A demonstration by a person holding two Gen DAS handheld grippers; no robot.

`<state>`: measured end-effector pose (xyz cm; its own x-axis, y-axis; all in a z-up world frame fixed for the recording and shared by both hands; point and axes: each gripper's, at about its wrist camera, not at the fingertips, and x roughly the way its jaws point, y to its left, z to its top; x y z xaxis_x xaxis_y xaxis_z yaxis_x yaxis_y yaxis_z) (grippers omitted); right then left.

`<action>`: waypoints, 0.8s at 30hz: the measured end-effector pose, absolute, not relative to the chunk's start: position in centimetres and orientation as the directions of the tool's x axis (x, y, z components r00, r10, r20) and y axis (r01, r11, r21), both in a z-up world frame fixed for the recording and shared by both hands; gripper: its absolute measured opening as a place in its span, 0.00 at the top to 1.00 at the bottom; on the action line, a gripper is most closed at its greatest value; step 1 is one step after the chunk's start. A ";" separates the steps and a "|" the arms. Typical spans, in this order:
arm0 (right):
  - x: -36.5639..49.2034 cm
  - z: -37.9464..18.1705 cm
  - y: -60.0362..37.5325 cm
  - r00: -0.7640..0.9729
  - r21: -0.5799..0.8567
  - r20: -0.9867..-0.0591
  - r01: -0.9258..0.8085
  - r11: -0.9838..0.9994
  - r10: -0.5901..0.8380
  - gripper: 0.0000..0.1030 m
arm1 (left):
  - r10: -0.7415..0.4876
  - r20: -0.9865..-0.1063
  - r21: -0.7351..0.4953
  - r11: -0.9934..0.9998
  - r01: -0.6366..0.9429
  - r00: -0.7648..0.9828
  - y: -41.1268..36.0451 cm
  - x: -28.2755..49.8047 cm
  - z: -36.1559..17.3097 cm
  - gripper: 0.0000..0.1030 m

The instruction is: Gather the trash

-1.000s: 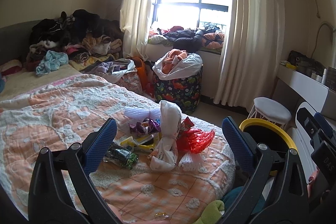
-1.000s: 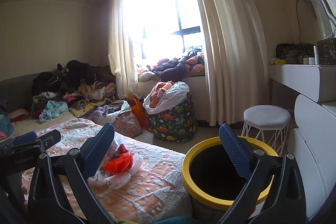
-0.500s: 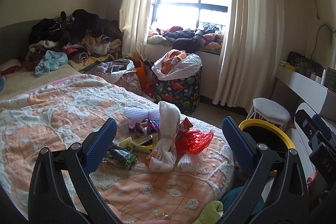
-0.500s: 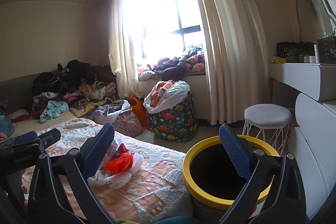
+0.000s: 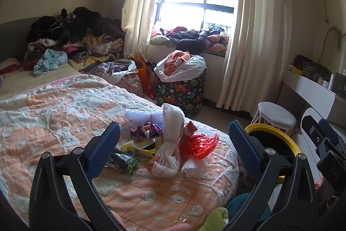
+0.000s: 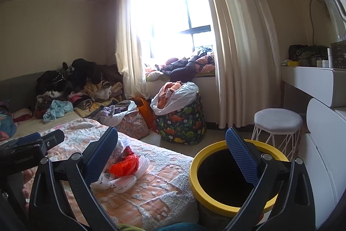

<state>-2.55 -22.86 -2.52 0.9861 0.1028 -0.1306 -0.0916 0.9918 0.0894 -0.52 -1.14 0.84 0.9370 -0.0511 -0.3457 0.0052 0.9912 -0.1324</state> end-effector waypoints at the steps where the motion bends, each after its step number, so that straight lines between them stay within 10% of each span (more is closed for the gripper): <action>1: -2.4 -2.5 -22.6 0.984 0.087 -0.137 -0.099 0.991 0.110 0.06 | -0.048 -0.345 -0.138 0.990 0.000 0.937 -0.7 -0.5 0.8 0.11; 24: 2.5 -3.1 -14.0 0.897 0.046 -0.284 -0.341 0.939 0.340 0.06 | 0.020 -0.394 -0.326 0.932 -0.160 0.919 11.0 1.3 -1.2 0.11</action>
